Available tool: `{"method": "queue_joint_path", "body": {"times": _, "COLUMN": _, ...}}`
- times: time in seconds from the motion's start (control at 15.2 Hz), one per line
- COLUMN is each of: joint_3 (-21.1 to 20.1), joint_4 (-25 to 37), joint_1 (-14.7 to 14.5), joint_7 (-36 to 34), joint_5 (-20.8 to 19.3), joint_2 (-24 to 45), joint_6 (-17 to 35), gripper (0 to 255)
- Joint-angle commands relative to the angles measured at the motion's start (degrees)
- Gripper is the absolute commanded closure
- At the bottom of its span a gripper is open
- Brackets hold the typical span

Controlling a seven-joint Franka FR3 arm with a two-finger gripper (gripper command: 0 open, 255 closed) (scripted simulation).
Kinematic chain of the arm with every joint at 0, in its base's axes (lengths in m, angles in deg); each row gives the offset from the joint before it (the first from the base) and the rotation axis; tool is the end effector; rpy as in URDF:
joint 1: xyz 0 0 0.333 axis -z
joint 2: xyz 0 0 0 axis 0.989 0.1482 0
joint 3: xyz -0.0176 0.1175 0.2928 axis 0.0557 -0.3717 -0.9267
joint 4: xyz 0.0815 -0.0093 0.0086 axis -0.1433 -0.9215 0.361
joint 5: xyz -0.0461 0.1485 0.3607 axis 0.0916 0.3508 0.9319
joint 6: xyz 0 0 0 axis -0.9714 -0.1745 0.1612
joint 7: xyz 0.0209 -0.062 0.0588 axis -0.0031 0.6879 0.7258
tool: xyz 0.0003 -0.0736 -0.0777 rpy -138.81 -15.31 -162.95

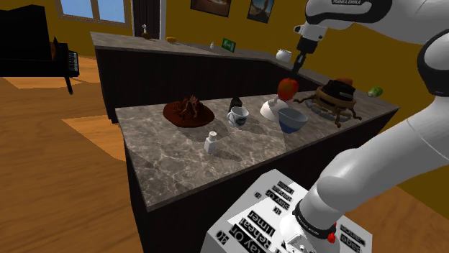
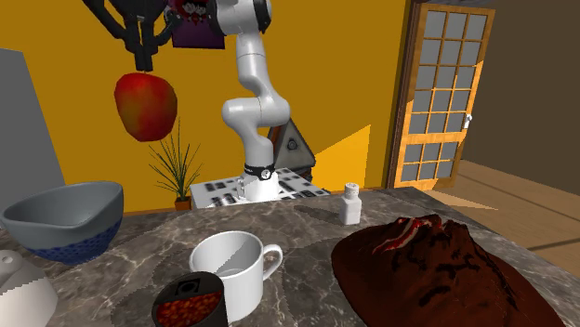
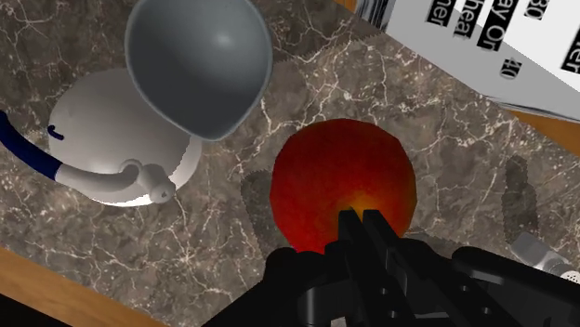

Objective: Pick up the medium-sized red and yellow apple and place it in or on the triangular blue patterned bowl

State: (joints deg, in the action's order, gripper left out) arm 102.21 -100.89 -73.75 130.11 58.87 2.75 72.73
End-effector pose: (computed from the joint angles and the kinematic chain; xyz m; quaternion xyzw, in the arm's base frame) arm 0.3485 -0.3183 0.6207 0.9910 0.1291 0.0192 0.0299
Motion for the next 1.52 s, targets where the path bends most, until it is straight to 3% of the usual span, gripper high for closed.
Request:
{"method": "queue_joint_path", "body": {"times": 0.0, "joint_3": 2.28, "joint_4": 2.76, "joint_1": 0.52, "joint_7": 3.26, "joint_5": 0.42, "joint_2": 1.82, "joint_6": -0.72, "gripper": 255}}
{"method": "queue_joint_path", "body": {"times": 0.4, "joint_3": 10.11, "joint_4": 14.74, "joint_1": 2.24, "joint_7": 14.14, "joint_5": 4.72, "joint_2": 10.81, "joint_6": -4.08, "gripper": 255}}
{"method": "queue_joint_path", "body": {"times": 0.66, "joint_3": 16.42, "joint_4": 26.45, "joint_1": 5.71, "joint_7": 23.88, "joint_5": 11.92, "joint_2": 21.04, "joint_6": -7.93, "gripper": 255}}
{"method": "queue_joint_path", "body": {"times": 1.45, "joint_3": 15.14, "joint_4": 13.57, "joint_1": 5.03, "joint_7": 22.00, "joint_5": 9.08, "joint_2": 17.16, "joint_6": 2.17, "gripper": 255}}
